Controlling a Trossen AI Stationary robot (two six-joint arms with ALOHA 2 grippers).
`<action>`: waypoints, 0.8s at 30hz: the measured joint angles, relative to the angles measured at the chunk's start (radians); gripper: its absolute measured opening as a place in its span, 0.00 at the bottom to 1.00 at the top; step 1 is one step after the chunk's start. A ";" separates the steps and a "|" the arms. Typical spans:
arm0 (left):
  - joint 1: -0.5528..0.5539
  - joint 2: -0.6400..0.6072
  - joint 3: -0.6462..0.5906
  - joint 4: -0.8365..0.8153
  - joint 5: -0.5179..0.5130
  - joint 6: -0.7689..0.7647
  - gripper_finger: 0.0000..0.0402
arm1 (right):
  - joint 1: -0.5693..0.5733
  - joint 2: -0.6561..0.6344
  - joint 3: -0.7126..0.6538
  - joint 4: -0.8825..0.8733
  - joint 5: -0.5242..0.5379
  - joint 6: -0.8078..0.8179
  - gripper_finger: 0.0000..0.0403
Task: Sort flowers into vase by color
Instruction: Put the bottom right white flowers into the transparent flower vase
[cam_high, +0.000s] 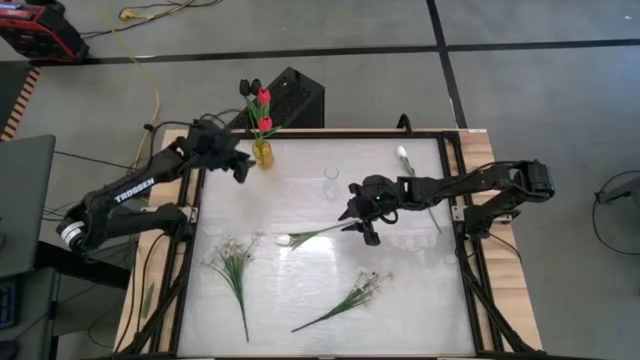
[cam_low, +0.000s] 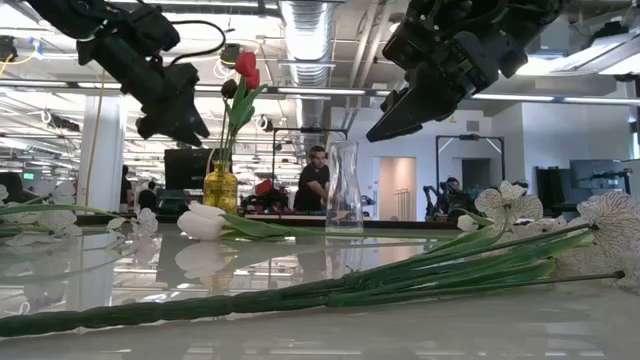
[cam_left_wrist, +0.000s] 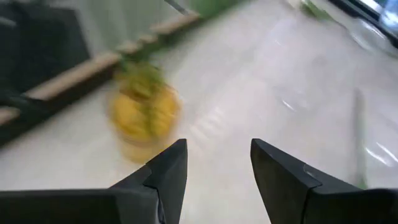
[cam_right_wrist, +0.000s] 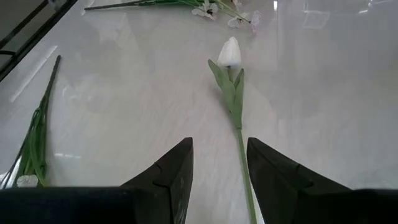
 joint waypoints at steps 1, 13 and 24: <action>-0.024 0.001 0.000 -0.015 0.006 -0.008 0.41 | 0.003 0.000 0.000 0.000 0.000 0.003 0.44; -0.475 0.002 0.000 -0.052 -0.167 -0.091 0.41 | 0.076 0.000 0.000 0.018 0.001 0.075 0.44; -0.907 0.002 -0.260 0.516 -0.407 -0.186 0.41 | 0.167 0.002 0.000 0.084 0.007 0.112 0.44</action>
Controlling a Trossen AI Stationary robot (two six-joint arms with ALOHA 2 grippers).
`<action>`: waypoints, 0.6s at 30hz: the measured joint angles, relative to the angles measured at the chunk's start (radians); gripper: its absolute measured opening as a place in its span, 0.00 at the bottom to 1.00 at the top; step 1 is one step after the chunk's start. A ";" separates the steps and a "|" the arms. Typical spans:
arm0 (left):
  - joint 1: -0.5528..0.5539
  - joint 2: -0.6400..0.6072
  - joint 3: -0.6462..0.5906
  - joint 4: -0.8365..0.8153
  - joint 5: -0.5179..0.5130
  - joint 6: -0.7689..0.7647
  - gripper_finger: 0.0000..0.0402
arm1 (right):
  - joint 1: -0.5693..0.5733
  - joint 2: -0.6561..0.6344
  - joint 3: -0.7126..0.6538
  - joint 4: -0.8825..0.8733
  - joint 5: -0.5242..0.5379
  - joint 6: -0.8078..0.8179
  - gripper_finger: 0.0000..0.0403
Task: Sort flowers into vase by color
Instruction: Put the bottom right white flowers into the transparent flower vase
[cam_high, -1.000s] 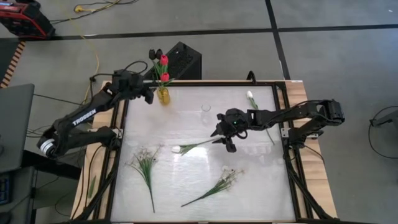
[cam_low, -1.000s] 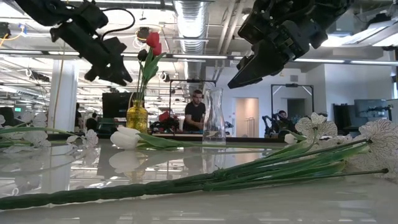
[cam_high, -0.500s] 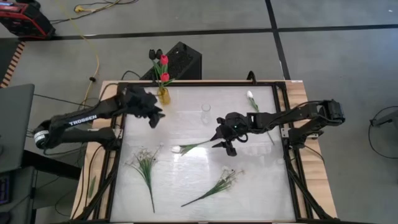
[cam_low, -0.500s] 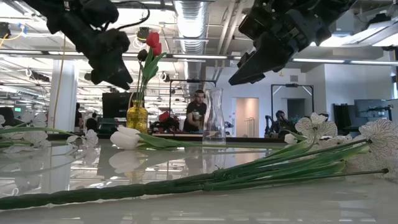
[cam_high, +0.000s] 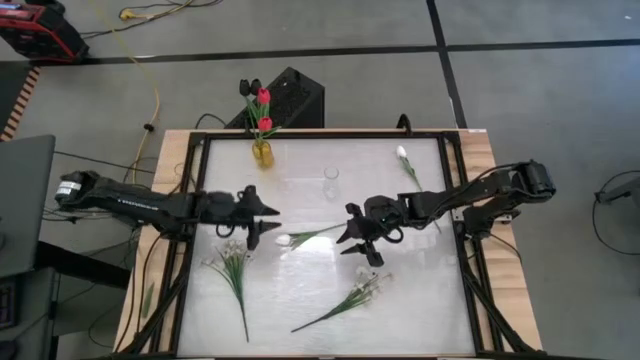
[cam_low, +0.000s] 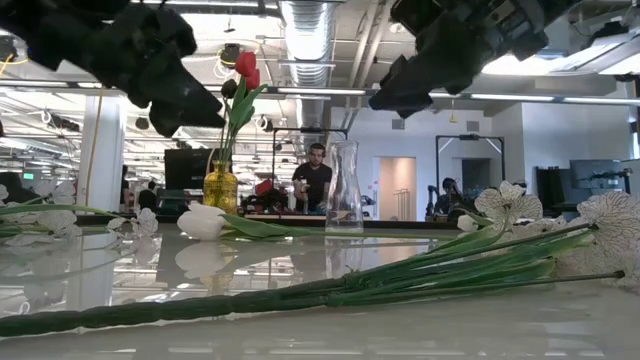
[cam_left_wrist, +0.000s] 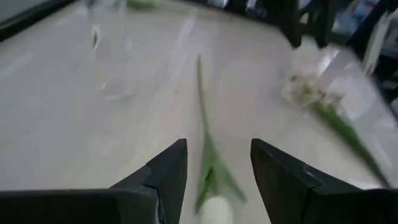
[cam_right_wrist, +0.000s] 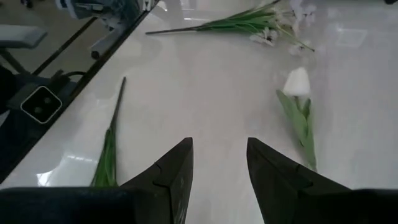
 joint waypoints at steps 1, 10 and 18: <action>-0.026 0.000 -0.027 0.065 -0.023 -0.009 0.41 | 0.010 0.000 0.000 0.005 0.013 0.006 0.44; -0.213 0.005 -0.165 0.381 -0.111 -0.041 0.41 | 0.083 0.047 0.001 0.117 0.236 0.017 0.44; -0.365 0.089 -0.158 0.473 -0.234 -0.032 0.41 | 0.088 0.228 0.018 0.290 0.236 0.060 0.44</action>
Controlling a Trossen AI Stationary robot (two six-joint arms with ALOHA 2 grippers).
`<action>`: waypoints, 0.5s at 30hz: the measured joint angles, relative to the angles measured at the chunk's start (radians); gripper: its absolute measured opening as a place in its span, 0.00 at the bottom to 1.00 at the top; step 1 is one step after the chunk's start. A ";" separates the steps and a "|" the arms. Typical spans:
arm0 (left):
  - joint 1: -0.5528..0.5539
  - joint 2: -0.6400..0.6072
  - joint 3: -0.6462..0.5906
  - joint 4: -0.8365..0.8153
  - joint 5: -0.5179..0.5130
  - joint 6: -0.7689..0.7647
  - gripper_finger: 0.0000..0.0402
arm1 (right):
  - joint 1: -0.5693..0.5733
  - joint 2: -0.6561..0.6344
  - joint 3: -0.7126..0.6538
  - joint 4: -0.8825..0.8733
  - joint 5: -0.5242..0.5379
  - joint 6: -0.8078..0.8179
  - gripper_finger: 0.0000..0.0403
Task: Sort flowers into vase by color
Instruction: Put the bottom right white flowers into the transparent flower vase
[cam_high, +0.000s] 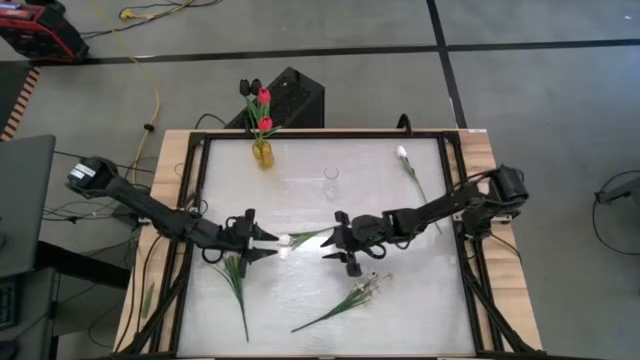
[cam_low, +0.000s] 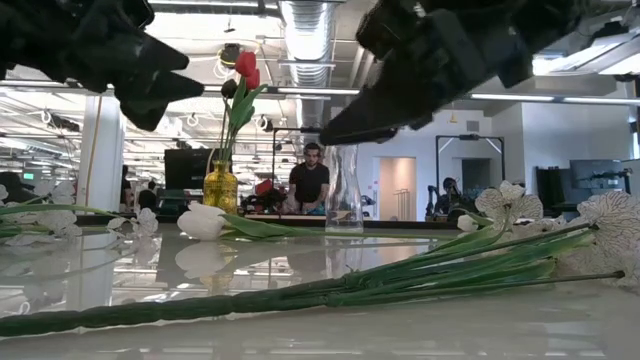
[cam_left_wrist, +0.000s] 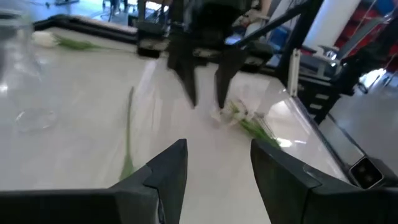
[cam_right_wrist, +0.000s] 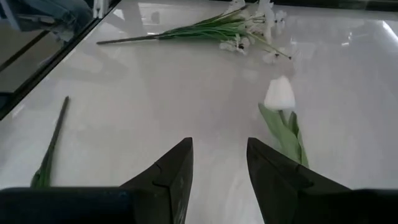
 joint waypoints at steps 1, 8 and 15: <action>-0.009 0.020 0.002 0.021 -0.008 0.000 0.41 | -0.001 0.012 0.014 -0.003 0.000 0.007 0.44; -0.050 0.171 0.002 0.162 -0.041 -0.002 0.41 | 0.035 0.023 0.112 -0.144 -0.002 0.023 0.44; -0.051 0.293 0.002 0.284 -0.006 -0.010 0.41 | 0.135 0.019 0.189 -0.236 -0.006 0.194 0.44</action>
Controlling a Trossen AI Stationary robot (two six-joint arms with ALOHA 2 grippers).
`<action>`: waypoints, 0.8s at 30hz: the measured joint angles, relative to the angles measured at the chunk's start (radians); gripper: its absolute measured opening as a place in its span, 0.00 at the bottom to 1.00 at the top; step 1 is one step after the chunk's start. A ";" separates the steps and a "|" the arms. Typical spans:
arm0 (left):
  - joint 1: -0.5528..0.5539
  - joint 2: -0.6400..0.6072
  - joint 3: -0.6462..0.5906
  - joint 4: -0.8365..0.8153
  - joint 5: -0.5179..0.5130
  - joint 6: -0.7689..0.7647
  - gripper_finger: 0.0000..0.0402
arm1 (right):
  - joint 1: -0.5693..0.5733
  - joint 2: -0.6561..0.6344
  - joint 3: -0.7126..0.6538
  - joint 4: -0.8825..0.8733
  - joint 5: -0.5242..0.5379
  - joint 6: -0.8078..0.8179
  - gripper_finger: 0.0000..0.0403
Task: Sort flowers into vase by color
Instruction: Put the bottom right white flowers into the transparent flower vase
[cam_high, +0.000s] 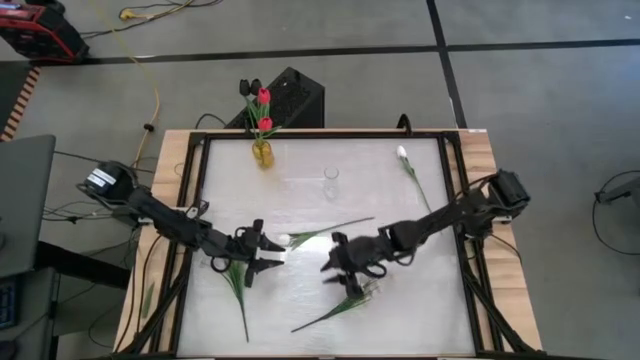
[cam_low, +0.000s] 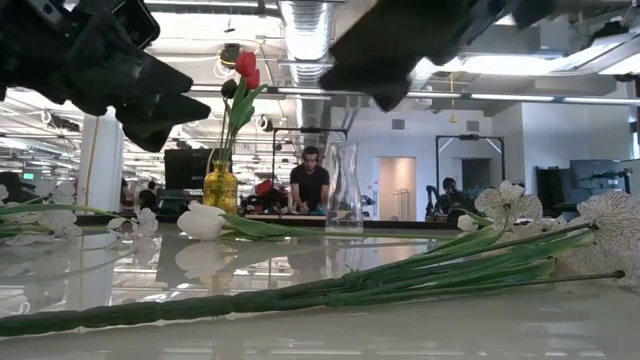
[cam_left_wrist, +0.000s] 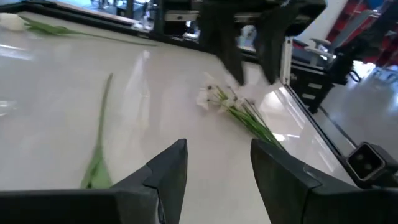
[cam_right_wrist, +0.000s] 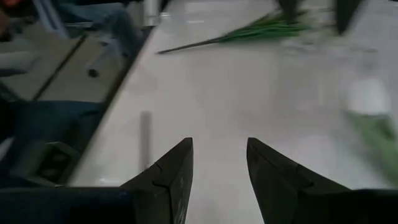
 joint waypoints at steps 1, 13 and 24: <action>0.000 0.012 0.003 0.011 0.014 -0.001 0.41 | 0.017 0.000 0.004 -0.003 0.000 0.013 0.44; -0.042 0.319 0.321 0.001 0.222 0.056 0.41 | 0.221 0.000 0.008 0.031 0.071 0.053 0.44; -0.099 0.600 0.732 -0.416 0.096 -0.031 0.41 | 0.355 0.000 0.008 0.094 0.292 0.223 0.44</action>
